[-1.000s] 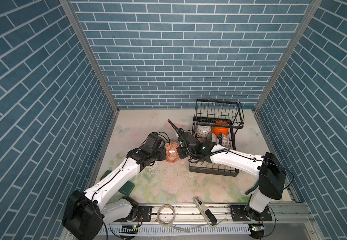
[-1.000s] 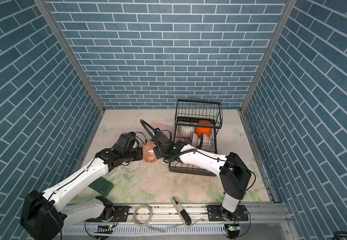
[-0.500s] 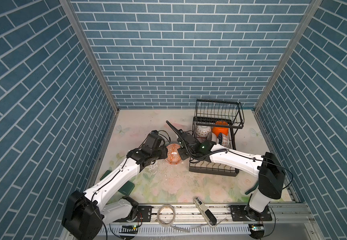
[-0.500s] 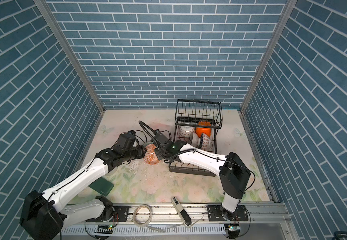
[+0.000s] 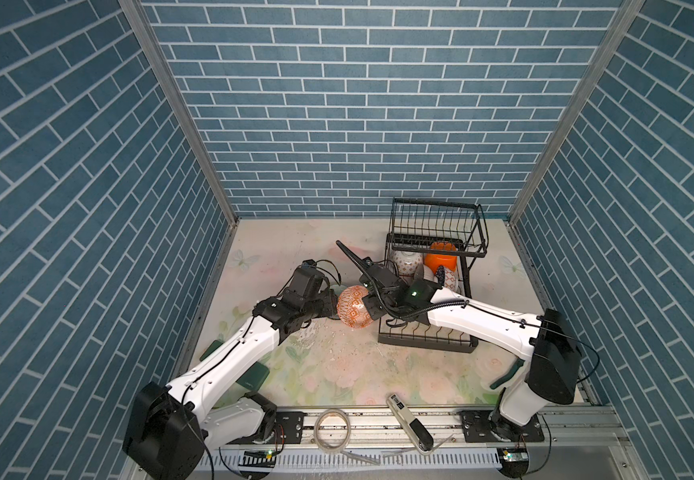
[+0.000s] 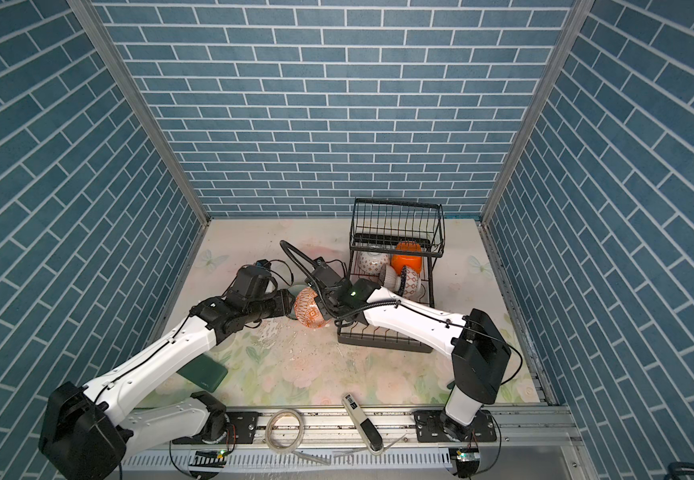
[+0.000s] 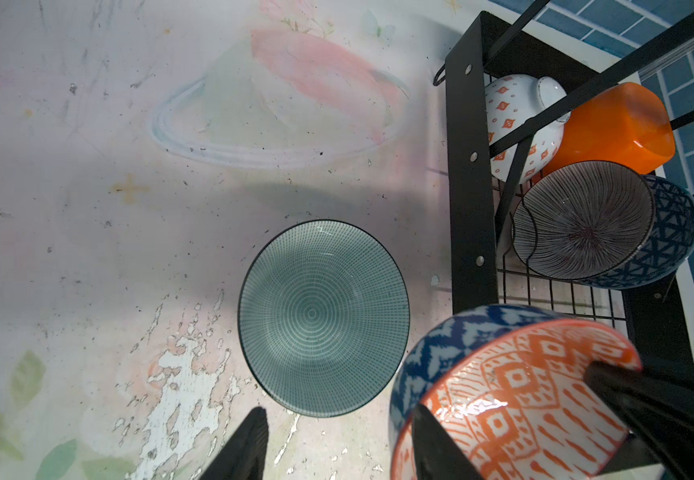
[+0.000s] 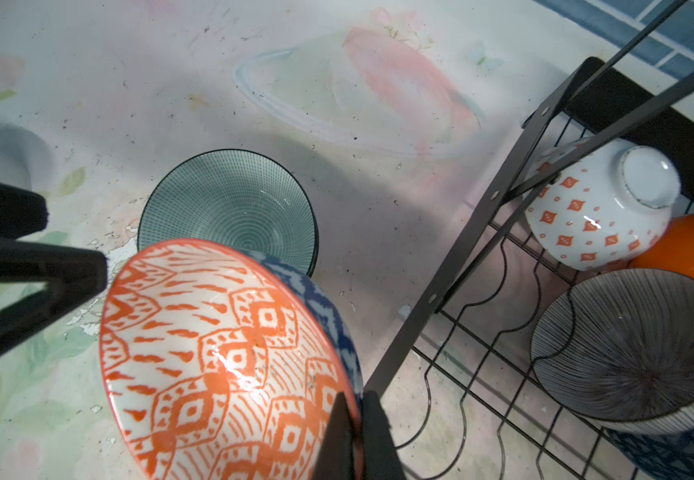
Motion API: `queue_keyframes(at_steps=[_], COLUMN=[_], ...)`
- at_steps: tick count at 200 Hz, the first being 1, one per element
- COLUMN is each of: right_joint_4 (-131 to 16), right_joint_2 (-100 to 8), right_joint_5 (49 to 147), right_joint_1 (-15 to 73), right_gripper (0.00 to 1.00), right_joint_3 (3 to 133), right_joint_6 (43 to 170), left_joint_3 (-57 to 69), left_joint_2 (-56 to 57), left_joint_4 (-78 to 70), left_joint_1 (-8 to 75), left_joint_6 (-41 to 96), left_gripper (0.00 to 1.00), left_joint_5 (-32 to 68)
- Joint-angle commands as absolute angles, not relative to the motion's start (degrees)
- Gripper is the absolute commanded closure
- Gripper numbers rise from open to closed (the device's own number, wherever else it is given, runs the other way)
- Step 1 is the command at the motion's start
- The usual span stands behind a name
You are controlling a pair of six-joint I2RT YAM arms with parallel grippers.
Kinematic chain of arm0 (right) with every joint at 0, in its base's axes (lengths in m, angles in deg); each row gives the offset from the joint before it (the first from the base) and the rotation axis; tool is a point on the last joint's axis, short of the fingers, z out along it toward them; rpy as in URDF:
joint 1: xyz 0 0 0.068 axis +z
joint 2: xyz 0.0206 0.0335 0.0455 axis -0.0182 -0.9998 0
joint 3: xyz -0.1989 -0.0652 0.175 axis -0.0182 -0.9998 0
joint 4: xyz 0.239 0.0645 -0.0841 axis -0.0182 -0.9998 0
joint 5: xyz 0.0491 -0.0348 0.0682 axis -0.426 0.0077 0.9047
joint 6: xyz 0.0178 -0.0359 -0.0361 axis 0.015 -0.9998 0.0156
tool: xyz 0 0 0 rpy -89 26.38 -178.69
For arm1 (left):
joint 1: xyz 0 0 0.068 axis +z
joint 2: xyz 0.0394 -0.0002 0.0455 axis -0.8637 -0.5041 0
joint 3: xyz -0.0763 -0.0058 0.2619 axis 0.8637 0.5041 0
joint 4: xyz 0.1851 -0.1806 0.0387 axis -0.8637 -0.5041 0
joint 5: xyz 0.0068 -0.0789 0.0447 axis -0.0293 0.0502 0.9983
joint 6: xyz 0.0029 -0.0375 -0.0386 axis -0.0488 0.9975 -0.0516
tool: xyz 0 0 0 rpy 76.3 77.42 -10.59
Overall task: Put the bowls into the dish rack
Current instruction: 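Carry the orange-patterned bowl to the rack with the right gripper while the left releases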
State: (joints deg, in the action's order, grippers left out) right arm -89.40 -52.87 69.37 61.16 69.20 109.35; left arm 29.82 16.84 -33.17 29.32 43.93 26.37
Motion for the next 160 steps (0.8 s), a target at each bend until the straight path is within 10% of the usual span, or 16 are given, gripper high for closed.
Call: queue_keyframes(at_steps=[1, 56, 125, 160], right_joint_4=[-91.07, -94.90, -103.84, -111.94], right_joint_2=[-49.26, -45.51, -42.00, -41.31], right_joint_5=[65.82, 61.23, 54.03, 49.26], right_joint_1=[61.51, 61.42, 61.33, 60.48], right_gripper=[1.00, 1.00, 1.00, 1.00], right_joint_3=[72.55, 70.85, 69.58, 69.77], right_joint_6=[108.68, 108.68, 110.79, 114.54], left_joint_3=[28.60, 28.57, 29.02, 29.85], left_joint_2=[17.70, 17.76, 19.42, 19.91], left_joint_4=[-33.40, -33.66, -31.82, -28.40], left_joint_1=[29.00, 28.98, 28.93, 26.92], left_joint_6=[43.49, 43.39, 42.14, 42.07], left_gripper=[0.42, 0.38, 0.01, 0.00], left_joint_5=[27.51, 27.39, 23.31, 21.31])
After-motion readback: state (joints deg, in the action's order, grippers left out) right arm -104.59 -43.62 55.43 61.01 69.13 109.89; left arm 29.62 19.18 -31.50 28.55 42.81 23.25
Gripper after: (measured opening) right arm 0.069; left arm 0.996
